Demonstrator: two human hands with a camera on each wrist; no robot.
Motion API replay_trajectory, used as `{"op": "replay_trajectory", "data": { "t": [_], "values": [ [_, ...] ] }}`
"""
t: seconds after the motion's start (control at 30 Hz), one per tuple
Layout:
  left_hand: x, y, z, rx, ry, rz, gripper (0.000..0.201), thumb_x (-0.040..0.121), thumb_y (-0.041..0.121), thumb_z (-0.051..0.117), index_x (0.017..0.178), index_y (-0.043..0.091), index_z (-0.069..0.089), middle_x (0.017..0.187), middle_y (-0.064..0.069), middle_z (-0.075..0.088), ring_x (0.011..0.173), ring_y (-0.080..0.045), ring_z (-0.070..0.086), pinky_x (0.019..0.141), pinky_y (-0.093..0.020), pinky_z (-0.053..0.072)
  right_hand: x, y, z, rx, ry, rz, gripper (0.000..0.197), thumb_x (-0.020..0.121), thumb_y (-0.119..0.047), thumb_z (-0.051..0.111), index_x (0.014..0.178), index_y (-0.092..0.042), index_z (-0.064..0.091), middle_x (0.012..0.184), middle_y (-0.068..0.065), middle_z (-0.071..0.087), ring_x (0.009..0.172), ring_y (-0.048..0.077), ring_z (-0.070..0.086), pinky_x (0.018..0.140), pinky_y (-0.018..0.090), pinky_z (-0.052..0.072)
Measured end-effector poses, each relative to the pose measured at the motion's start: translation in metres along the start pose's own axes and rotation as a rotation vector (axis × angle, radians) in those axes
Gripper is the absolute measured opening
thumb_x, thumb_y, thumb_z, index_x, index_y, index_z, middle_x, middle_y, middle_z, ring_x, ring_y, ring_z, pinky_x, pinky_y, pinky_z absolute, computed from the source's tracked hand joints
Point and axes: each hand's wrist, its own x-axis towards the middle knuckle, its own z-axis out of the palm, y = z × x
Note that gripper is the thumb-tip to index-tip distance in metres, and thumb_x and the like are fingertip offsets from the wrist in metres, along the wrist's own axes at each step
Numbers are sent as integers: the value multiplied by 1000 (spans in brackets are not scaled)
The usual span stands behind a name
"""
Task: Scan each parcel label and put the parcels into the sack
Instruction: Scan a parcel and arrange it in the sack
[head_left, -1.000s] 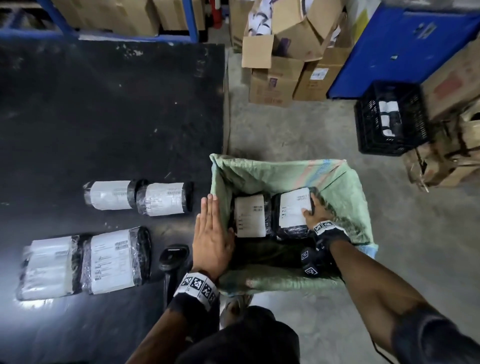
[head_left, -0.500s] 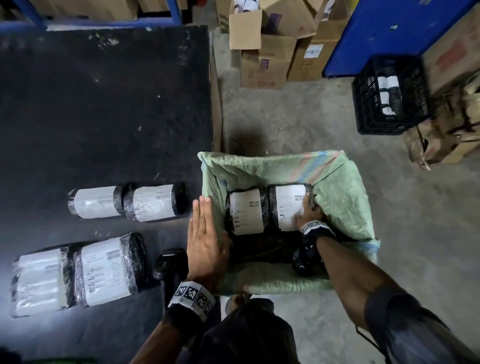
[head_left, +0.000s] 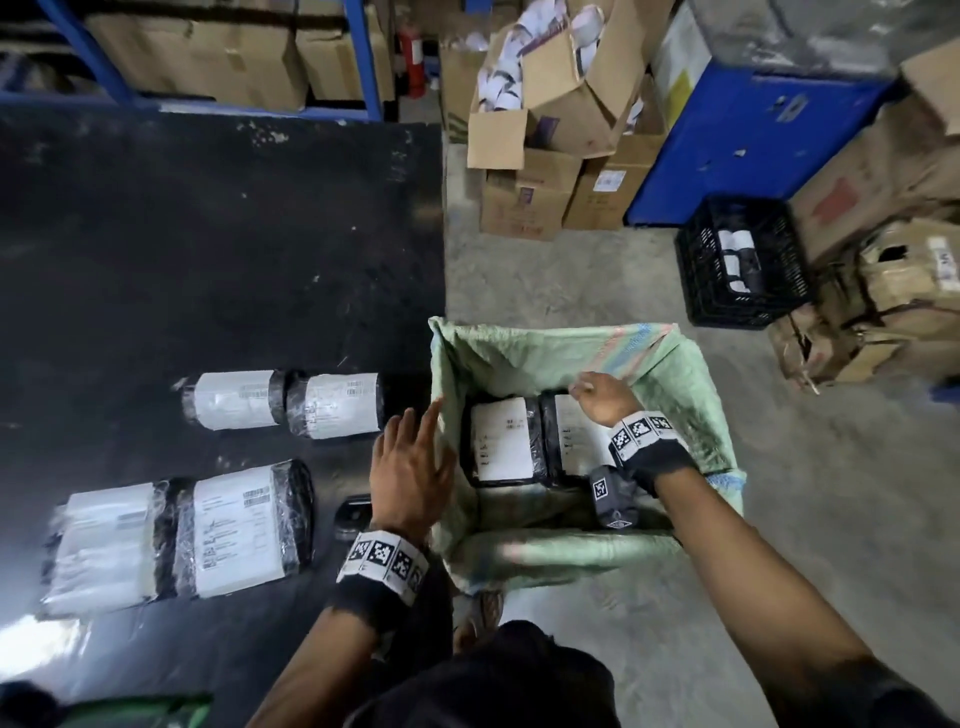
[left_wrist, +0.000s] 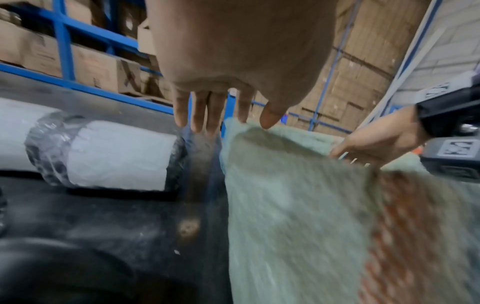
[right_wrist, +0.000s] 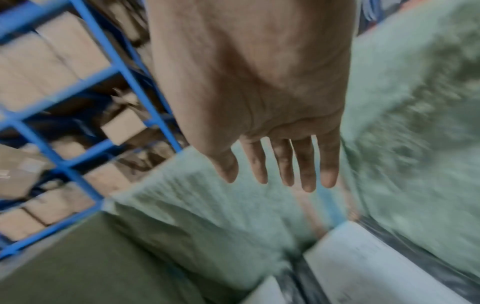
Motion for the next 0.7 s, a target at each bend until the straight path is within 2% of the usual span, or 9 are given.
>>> {"op": "replay_trajectory", "data": {
  "t": [0.1,0.23,0.3,0.37,0.43,0.53,0.63,0.7],
  "values": [
    [-8,-22,-26,-50,87,-30,59,93,44,41,136,7,62,123,-20,70,116,-42,63,95,-51,52,-40,-36,-8,22,53,-133,50,103,-38,45,148,-16,45,155,7,43,140,28,43,118,36,31],
    [-27,-68,-57,-93,147,-119,41,101,32,55,133,9,65,129,-21,66,122,-41,58,100,-51,48,-97,-90,3,54,163,-337,48,101,-35,50,143,-14,52,145,7,55,128,28,56,110,36,42],
    [-41,-99,-71,-106,181,-146,36,100,26,63,131,9,67,125,-21,67,114,-41,58,95,-49,48,-125,-116,21,65,197,-429,44,100,-33,52,140,-16,56,138,9,60,123,28,60,106,38,45],
    [-59,-132,-84,-118,210,-194,35,99,26,63,129,9,68,120,-21,69,110,-40,59,92,-47,48,-148,-142,43,77,193,-496,42,99,-36,53,137,-20,58,133,6,64,119,26,63,103,38,47],
    [-78,-163,-96,-133,247,-256,37,96,30,59,126,11,70,119,-20,71,110,-40,61,92,-47,50,-167,-164,67,93,154,-527,42,98,-39,54,138,-24,57,133,1,64,117,20,63,101,34,47],
    [-103,-207,-111,-176,266,-389,35,96,20,63,129,9,68,118,-24,70,109,-43,61,90,-49,51,-189,-186,104,89,48,-532,46,97,-43,54,141,-29,51,131,0,64,110,19,65,96,34,51],
    [-126,-250,-121,-208,271,-508,42,98,23,65,137,8,62,123,-29,66,115,-44,58,93,-50,48,-194,-193,144,-84,-84,-465,60,97,-55,46,152,-34,33,139,4,57,123,24,58,102,42,47],
    [-140,-277,-123,-196,267,-557,50,97,25,67,144,11,58,131,-31,61,124,-45,52,99,-53,45,-198,-197,167,-215,-181,-407,71,96,-63,40,157,-36,16,149,6,49,135,26,49,112,43,37]
  ]
}}
